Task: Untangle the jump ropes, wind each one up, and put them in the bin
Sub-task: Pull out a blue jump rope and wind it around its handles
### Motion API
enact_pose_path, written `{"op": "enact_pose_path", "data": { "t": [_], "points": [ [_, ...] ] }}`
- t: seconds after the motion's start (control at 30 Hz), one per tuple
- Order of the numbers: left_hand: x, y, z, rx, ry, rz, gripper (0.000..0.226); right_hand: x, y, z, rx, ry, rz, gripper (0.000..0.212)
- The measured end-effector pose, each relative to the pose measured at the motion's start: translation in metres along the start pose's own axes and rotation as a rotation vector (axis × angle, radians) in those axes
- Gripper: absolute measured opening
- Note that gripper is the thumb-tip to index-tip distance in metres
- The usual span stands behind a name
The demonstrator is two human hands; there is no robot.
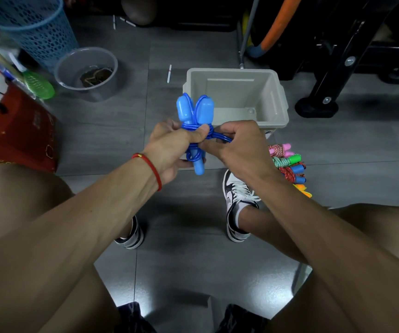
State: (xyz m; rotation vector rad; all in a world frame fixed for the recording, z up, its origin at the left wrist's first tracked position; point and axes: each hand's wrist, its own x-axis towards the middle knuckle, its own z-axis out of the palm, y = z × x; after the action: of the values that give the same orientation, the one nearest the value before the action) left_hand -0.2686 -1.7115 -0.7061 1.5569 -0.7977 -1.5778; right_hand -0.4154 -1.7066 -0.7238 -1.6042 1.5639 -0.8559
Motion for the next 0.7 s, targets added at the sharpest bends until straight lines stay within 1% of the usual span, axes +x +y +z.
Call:
{"op": "enact_pose_path", "data": {
  "t": [0.03,0.1,0.2,0.27,0.37,0.4,0.47,0.53,0.6,0.7],
  "points": [
    [-0.001,0.0,0.0,0.0,0.002,0.007,0.051,0.001,0.0,-0.001,0.02,-0.003,-0.008,0.025],
    [-0.003,0.004,-0.004,0.009,-0.037,0.032,0.044,0.002,0.002,-0.004,0.097,-0.013,0.013,0.022],
    [-0.004,0.013,-0.016,-0.058,-0.201,-0.003,0.028,0.005,0.003,-0.016,0.253,-0.036,0.112,0.019],
    [-0.002,0.016,-0.026,-0.086,-0.299,-0.037,0.027,0.007,0.006,-0.024,0.333,-0.076,0.154,0.021],
    [0.001,0.013,-0.038,-0.001,-0.393,-0.031,0.013,0.004,0.005,-0.028,0.384,-0.157,0.178,0.027],
    [0.001,0.013,-0.042,0.052,-0.412,-0.031,0.017,0.003,0.006,-0.028,0.402,-0.184,0.185,0.03],
    [0.001,0.011,-0.045,0.149,-0.467,-0.049,0.037,0.002,0.007,-0.028,0.427,-0.238,0.202,0.031],
    [-0.001,0.01,-0.044,0.117,-0.537,-0.092,0.052,-0.001,0.009,-0.026,0.458,-0.285,0.214,0.027],
    [-0.005,0.008,-0.042,0.031,-0.553,-0.127,0.057,-0.005,0.011,-0.023,0.495,-0.322,0.235,0.024],
    [-0.006,0.003,-0.04,-0.016,-0.543,-0.102,0.057,-0.009,0.013,-0.018,0.479,-0.328,0.289,0.022]
  ]
}}
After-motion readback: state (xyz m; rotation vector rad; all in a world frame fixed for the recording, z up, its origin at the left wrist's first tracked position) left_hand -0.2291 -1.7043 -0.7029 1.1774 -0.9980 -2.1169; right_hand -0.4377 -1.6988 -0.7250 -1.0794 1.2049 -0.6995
